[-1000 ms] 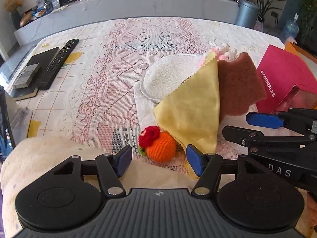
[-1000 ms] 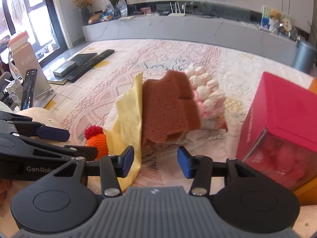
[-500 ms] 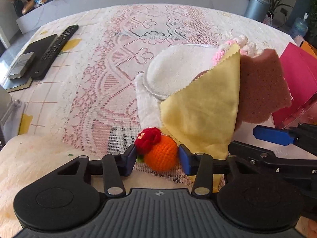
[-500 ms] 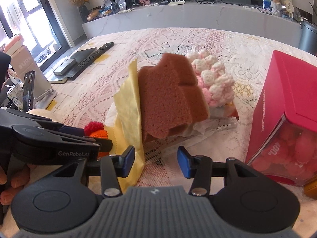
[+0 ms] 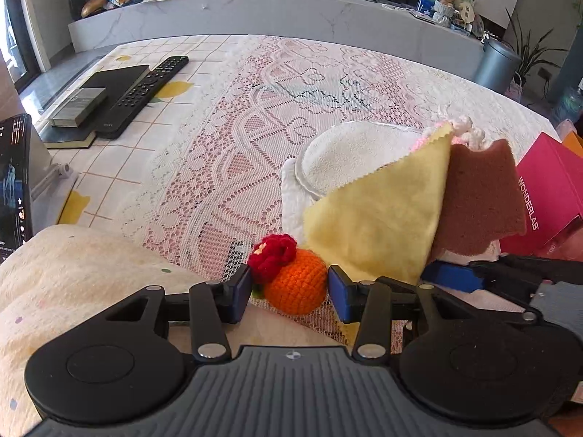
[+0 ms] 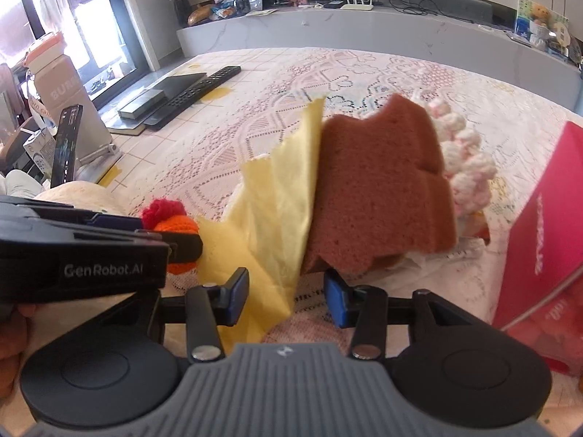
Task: Organize soft objects
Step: 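Grasp the red-orange knitted fruit with the left tool while the right tool grasps the yellow cloth, then carry the knitted fruit and yellow cloth over the orange box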
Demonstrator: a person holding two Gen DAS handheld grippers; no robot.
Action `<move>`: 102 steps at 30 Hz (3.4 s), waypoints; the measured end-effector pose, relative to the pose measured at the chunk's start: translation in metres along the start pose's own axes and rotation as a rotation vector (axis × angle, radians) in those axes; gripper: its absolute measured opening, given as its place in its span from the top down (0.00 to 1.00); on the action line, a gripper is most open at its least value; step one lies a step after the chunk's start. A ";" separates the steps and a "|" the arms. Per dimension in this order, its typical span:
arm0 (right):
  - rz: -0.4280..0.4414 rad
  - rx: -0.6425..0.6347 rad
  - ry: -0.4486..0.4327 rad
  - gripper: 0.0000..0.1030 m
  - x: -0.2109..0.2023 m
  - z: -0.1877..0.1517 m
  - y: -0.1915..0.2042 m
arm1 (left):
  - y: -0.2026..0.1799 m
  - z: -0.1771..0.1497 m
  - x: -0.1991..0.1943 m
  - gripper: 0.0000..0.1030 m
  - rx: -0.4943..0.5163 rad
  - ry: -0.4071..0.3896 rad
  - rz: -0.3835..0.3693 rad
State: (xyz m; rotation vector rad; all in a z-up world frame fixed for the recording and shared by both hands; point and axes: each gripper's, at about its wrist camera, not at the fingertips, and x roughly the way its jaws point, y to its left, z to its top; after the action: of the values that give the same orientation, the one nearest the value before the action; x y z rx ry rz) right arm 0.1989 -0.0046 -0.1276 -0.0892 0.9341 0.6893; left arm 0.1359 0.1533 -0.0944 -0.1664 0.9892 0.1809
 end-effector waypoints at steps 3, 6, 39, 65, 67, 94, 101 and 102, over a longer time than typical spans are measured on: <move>0.012 0.008 0.021 0.97 0.002 -0.001 -0.001 | 0.000 -0.001 -0.001 0.50 -0.003 -0.007 -0.021; 0.003 0.000 0.011 1.00 -0.010 -0.004 -0.001 | -0.002 -0.002 -0.001 0.50 0.011 -0.007 -0.045; -0.199 0.160 -0.301 1.00 -0.211 -0.060 -0.060 | -0.077 -0.046 -0.082 0.51 0.127 -0.177 -0.295; -0.389 0.217 -0.473 1.00 -0.321 -0.079 -0.135 | -0.219 -0.010 -0.127 0.51 0.363 -0.310 -0.533; -0.407 0.219 -0.480 1.00 -0.328 -0.076 -0.144 | -0.231 -0.002 -0.123 0.51 0.377 -0.303 -0.552; -0.543 0.250 -0.251 1.00 -0.261 -0.035 -0.285 | -0.369 0.036 -0.023 0.51 0.761 -0.170 -0.499; -0.531 0.288 -0.162 1.00 -0.228 -0.039 -0.312 | -0.383 0.032 0.001 0.51 0.840 -0.147 -0.451; -0.529 0.292 -0.151 1.00 -0.225 -0.040 -0.314 | -0.385 0.031 0.004 0.51 0.856 -0.150 -0.443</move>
State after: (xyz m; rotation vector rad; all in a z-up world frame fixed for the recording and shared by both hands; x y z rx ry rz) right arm 0.2632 -0.3789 -0.0481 -0.0218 0.8090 0.0665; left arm 0.2502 -0.2135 -0.0587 0.4077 0.7857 -0.6267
